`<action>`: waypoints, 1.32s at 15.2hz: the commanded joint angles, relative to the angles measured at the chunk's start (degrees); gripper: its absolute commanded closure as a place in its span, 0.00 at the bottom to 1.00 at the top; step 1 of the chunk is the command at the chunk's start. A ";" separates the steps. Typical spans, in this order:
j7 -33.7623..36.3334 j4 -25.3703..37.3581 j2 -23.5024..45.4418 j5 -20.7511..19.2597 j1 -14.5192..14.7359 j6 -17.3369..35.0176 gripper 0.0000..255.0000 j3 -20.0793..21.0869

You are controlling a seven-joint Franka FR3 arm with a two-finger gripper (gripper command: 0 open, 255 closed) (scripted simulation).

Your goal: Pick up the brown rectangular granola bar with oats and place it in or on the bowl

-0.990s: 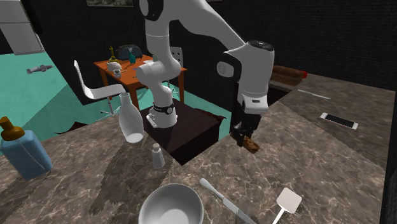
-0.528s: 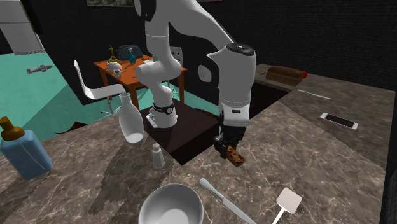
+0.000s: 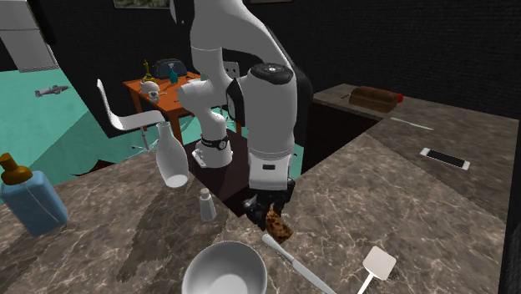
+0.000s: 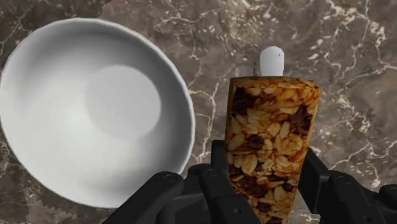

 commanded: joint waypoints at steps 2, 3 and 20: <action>-4.08 3.76 2.69 0.65 -2.43 -1.15 1.00 -1.32; -5.37 4.92 3.52 0.88 -3.25 -1.52 1.00 -1.71; -13.64 11.43 13.52 3.35 -8.78 1.69 1.00 -3.34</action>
